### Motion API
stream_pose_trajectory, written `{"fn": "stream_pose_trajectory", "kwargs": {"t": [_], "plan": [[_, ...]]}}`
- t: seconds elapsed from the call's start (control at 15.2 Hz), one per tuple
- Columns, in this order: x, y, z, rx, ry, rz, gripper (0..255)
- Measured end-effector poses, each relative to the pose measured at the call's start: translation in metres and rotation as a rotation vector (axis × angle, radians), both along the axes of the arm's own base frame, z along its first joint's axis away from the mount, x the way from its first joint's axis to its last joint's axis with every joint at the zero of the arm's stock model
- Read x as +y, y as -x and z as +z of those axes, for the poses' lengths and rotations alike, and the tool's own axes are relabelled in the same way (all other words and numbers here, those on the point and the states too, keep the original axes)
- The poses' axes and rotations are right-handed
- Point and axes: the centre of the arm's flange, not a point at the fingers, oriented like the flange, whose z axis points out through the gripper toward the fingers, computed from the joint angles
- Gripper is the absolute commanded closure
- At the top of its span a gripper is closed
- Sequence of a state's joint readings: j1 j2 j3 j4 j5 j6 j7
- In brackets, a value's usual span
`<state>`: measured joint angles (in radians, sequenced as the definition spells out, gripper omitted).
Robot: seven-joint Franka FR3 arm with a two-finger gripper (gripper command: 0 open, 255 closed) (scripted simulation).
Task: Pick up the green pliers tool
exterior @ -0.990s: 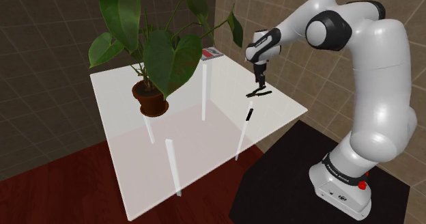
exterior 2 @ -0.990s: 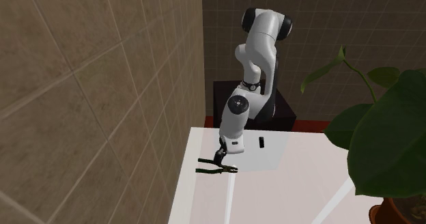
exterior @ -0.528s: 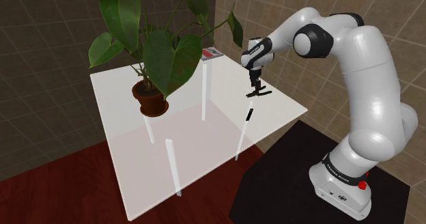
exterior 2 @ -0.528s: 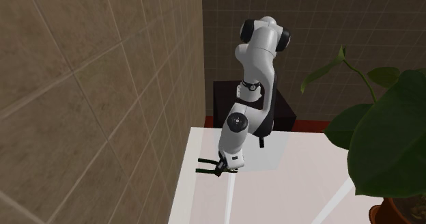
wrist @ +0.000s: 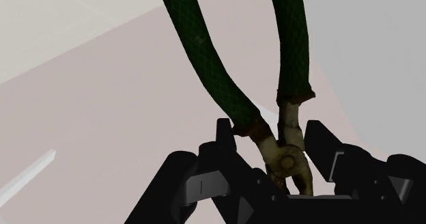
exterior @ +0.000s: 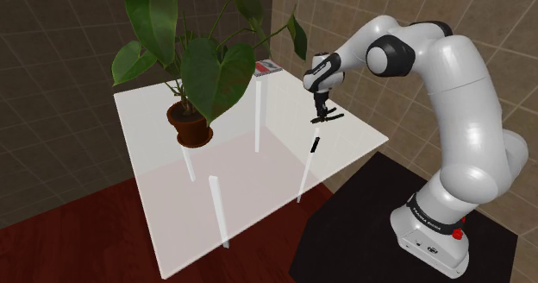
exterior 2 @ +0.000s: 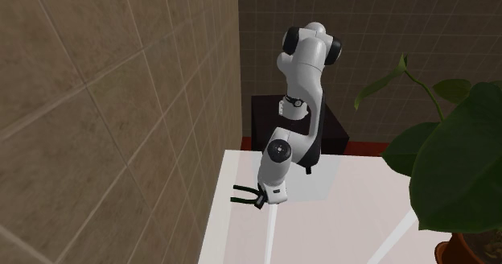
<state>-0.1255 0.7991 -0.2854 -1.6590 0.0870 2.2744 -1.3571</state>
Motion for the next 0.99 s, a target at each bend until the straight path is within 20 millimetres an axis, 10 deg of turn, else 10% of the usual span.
{"fn": "stream_pose_trajectory", "kwargs": {"t": [0.99], "plan": [[-0.001,0.000,0.037,0.000,0.000,0.000,255]]}}
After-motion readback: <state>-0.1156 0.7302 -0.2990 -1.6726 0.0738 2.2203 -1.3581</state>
